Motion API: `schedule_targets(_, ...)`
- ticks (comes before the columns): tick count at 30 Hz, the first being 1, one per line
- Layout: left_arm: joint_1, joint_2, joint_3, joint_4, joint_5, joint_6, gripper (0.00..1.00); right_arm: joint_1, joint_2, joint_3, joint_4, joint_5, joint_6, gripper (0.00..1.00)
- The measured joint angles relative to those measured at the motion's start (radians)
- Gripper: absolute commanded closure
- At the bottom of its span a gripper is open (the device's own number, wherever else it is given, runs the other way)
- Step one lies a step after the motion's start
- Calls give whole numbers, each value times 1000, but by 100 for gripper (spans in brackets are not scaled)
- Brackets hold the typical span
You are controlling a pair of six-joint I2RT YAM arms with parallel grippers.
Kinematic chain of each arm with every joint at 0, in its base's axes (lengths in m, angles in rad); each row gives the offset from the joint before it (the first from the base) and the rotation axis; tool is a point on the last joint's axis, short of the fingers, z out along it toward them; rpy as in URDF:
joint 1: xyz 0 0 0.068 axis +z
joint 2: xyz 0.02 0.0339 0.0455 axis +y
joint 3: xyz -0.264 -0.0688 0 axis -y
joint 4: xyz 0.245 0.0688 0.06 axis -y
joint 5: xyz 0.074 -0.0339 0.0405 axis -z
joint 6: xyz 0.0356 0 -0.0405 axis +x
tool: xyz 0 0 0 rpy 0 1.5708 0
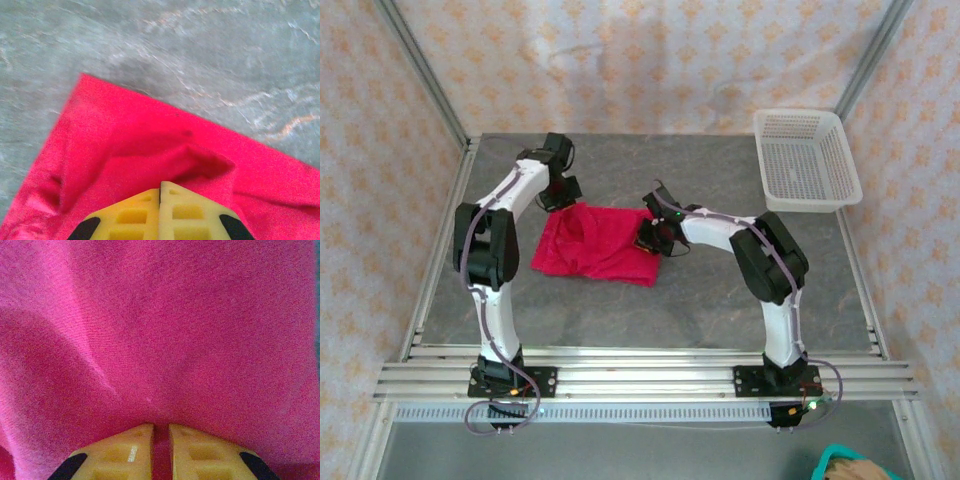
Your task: Fold the inside-out t-shirt
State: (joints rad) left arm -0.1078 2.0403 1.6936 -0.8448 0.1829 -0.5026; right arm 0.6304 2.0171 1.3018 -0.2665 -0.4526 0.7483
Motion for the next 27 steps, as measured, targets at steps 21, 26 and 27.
schedule_targets(21, -31, -201, -269, 167, 159, -56, 45, 19, -61, -58, -51, 30, -27, 82)
schedule_targets(26, -63, -68, -214, 187, 161, -72, 68, 19, -61, -58, -52, 30, -27, 82)
schedule_targets(27, -64, -45, -204, 187, 161, -75, 75, 19, -61, -58, -53, 30, -28, 82)
